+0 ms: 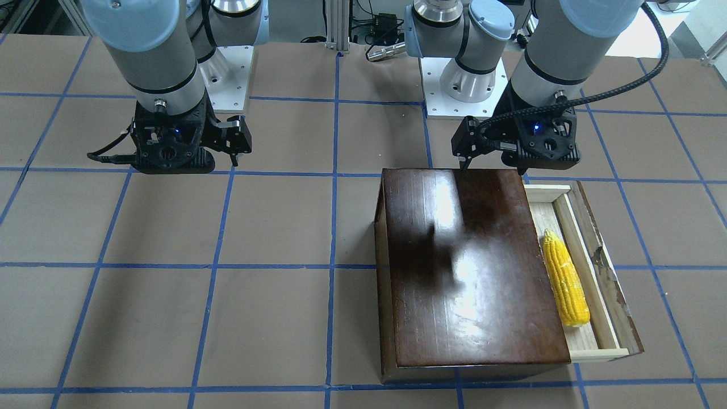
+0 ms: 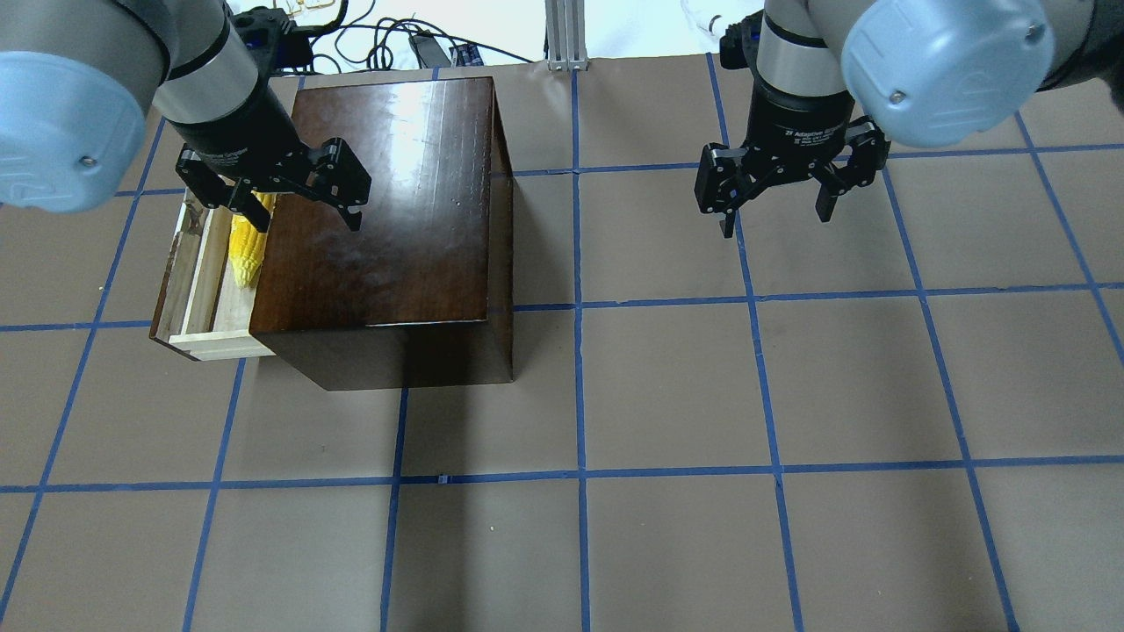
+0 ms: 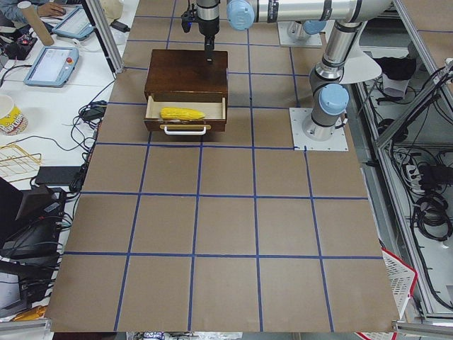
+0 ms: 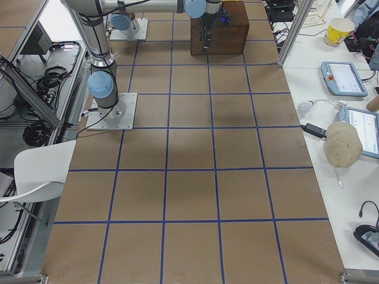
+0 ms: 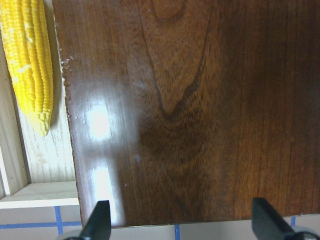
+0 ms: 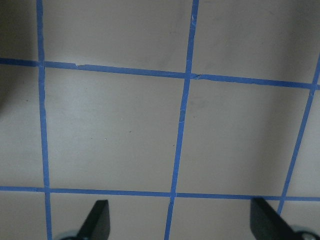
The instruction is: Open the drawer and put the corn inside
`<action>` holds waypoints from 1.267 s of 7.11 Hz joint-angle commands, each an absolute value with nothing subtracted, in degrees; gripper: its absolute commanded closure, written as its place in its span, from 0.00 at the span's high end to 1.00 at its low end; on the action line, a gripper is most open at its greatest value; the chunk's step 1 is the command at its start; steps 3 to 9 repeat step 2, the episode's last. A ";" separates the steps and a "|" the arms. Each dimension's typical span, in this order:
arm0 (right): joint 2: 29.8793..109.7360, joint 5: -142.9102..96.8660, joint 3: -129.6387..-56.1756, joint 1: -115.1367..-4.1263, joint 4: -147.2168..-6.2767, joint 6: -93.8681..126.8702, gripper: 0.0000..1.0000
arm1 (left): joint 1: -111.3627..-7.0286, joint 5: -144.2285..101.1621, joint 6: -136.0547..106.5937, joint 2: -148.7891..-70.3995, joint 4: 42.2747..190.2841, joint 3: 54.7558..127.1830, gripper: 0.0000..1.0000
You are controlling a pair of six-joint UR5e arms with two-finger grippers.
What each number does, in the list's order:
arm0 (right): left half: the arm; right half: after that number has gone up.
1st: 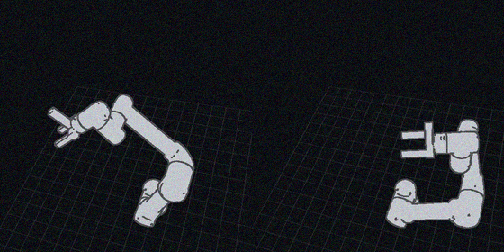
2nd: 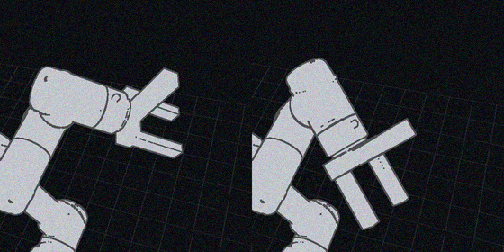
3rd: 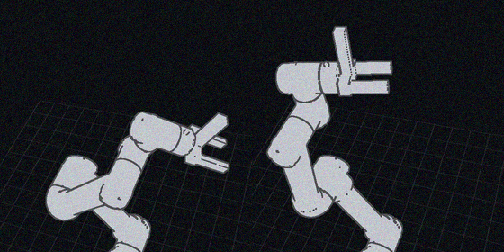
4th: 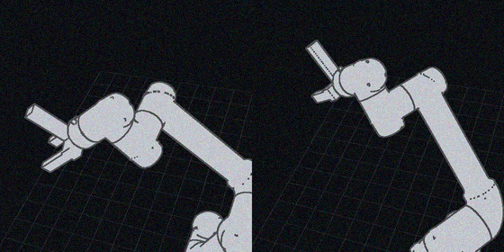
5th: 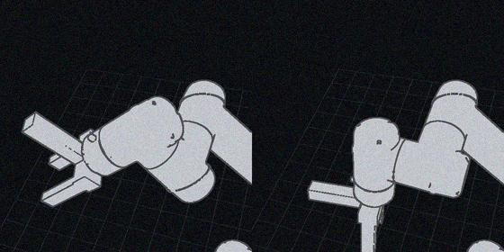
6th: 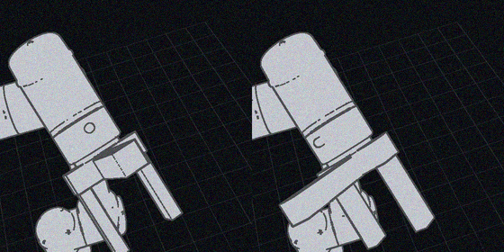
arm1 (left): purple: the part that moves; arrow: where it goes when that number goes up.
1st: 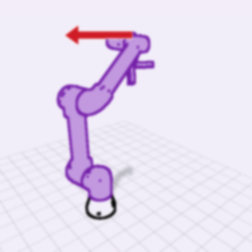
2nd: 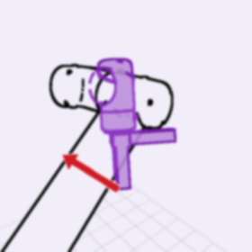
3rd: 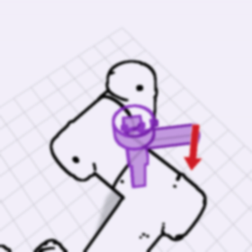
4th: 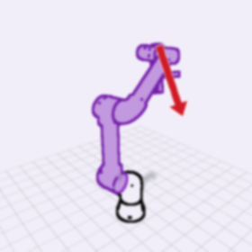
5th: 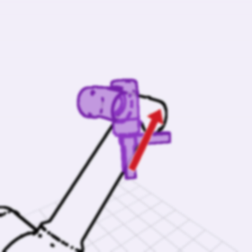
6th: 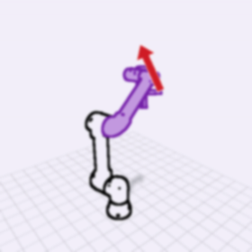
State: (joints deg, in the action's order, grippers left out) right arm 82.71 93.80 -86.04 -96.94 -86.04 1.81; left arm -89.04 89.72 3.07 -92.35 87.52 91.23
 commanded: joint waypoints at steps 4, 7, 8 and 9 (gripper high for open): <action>82.71 93.87 -86.04 -96.94 -86.04 1.85 1.00 | -89.03 89.74 3.08 -92.20 87.54 91.58 1.00; 82.71 93.87 -86.04 -96.94 -86.04 1.85 1.00 | -89.03 89.74 3.08 -92.20 87.54 91.58 1.00; 82.71 93.87 -86.04 -96.94 -86.04 1.85 1.00 | -89.03 89.74 3.08 -92.20 87.54 91.58 1.00; 82.71 93.87 -86.04 -96.94 -86.04 1.85 1.00 | -89.03 89.74 3.08 -92.20 87.54 91.58 1.00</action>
